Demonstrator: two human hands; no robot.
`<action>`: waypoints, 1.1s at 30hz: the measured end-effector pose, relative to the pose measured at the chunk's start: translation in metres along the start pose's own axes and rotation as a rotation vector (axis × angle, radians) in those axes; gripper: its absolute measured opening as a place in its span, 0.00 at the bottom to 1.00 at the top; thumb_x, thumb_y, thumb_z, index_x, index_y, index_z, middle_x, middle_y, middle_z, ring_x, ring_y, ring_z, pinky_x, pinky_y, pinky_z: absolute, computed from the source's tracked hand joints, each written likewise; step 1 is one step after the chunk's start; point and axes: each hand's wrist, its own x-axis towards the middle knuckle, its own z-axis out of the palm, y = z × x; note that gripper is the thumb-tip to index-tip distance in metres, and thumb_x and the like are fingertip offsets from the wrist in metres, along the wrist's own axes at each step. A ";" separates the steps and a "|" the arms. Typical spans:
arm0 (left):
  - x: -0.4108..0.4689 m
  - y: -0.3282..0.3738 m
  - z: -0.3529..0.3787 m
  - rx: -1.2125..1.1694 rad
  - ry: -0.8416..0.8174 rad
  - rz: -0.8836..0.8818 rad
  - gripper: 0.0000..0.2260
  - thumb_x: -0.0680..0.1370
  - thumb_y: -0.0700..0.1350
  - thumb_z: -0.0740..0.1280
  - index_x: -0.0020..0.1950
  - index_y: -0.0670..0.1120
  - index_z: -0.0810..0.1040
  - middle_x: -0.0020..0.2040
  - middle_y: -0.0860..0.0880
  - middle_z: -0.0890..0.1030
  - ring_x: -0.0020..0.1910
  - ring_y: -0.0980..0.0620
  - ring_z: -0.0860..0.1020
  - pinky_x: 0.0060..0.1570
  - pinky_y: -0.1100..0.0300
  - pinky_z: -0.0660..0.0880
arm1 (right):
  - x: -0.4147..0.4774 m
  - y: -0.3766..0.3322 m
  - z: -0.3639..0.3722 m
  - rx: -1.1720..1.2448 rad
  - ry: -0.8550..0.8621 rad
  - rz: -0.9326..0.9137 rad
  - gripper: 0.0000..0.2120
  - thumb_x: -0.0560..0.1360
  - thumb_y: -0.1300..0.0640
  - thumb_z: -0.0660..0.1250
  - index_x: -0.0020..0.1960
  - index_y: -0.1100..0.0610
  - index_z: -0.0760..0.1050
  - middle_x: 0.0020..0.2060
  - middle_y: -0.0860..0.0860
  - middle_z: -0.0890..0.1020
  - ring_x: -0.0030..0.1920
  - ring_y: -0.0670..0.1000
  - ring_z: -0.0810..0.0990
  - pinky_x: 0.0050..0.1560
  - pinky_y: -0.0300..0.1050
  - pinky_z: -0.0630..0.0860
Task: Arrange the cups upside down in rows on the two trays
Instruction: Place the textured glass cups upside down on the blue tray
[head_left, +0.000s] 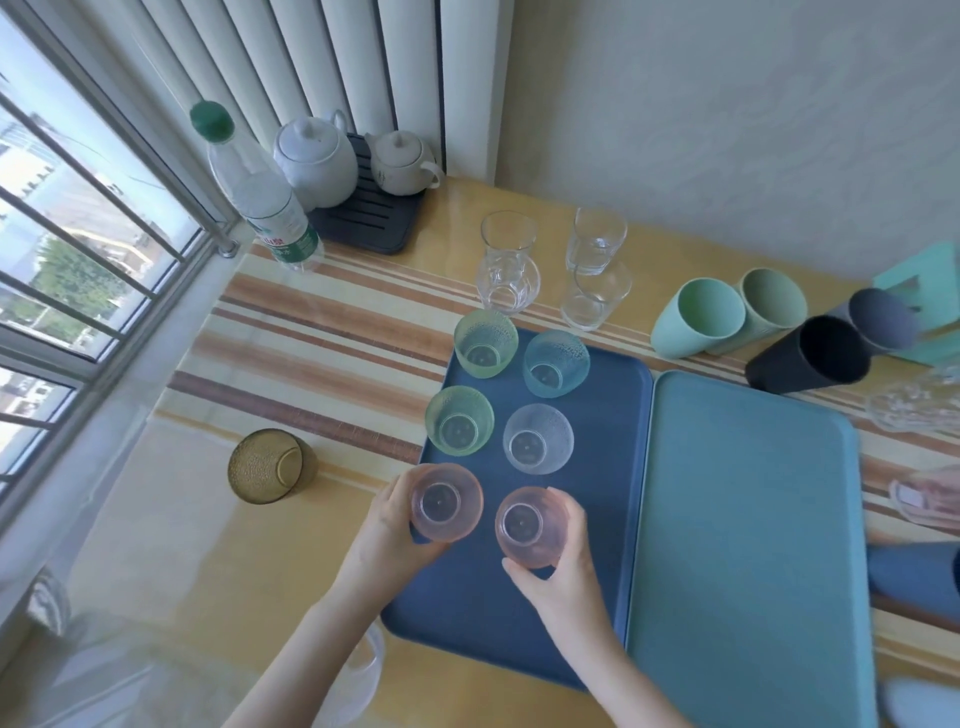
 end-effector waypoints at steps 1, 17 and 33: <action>-0.001 -0.002 0.001 0.028 0.023 -0.001 0.27 0.62 0.49 0.71 0.61 0.57 0.70 0.57 0.58 0.75 0.57 0.57 0.72 0.57 0.61 0.68 | 0.000 0.000 0.001 -0.003 -0.003 -0.005 0.38 0.64 0.64 0.75 0.67 0.47 0.61 0.63 0.42 0.71 0.65 0.43 0.69 0.66 0.43 0.67; -0.009 -0.012 -0.015 0.002 0.023 -0.091 0.35 0.60 0.50 0.73 0.66 0.51 0.68 0.57 0.51 0.73 0.54 0.54 0.73 0.49 0.65 0.71 | -0.002 0.013 0.008 0.037 0.050 0.043 0.41 0.65 0.68 0.74 0.67 0.45 0.55 0.65 0.46 0.65 0.63 0.48 0.72 0.54 0.27 0.71; -0.071 -0.048 -0.100 0.108 0.475 -0.253 0.40 0.65 0.28 0.73 0.67 0.56 0.61 0.57 0.72 0.58 0.52 0.69 0.68 0.47 0.80 0.64 | -0.069 0.029 0.062 -0.022 0.339 0.101 0.55 0.48 0.71 0.81 0.68 0.55 0.57 0.60 0.52 0.61 0.53 0.54 0.72 0.56 0.57 0.72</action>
